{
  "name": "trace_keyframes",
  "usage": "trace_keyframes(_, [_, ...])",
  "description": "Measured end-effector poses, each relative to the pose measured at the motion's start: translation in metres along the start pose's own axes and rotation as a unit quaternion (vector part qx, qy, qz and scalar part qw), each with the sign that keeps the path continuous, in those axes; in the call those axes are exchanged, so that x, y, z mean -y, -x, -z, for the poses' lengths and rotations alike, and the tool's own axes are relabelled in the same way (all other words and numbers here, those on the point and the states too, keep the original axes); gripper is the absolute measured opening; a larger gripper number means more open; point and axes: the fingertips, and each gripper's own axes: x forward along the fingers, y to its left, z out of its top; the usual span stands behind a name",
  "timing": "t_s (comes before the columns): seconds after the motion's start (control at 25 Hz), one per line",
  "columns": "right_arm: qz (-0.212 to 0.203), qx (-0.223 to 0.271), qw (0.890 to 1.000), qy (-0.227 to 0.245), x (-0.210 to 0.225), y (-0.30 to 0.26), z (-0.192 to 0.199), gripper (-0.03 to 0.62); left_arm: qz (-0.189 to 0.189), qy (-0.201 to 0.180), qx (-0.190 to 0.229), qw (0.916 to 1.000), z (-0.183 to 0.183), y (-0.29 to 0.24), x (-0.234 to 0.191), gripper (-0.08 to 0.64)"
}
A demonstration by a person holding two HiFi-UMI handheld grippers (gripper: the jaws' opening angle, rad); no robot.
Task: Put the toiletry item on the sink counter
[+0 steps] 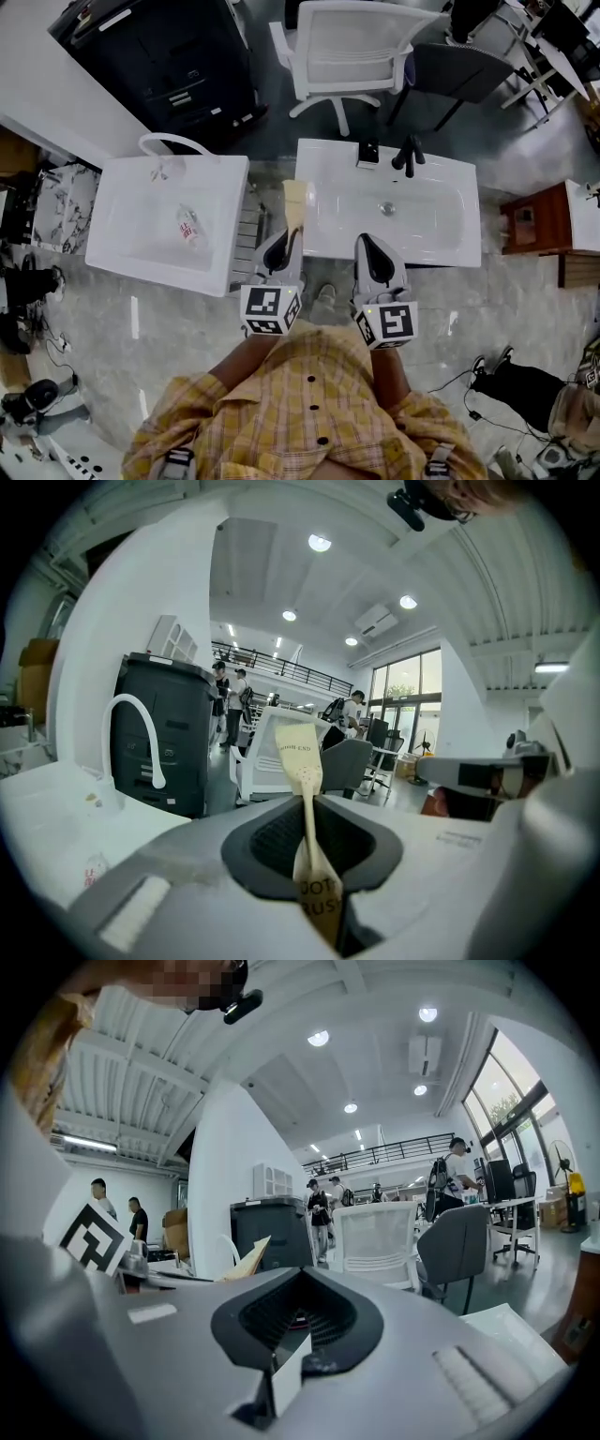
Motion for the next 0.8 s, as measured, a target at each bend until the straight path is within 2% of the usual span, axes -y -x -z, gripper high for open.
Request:
trace_keyframes(0.4, [-0.027,-0.030,0.999,-0.014,0.030,-0.021,0.029,0.000,-0.028,0.012,-0.066,0.9974,0.050,-0.054,-0.012,0.034])
trace_keyframes(0.8, [-0.037,-0.054,0.997,-0.027,0.047,-0.032,0.059,0.000,-0.046,0.031,-0.127,0.9903,0.096,-0.098,-0.035,0.034])
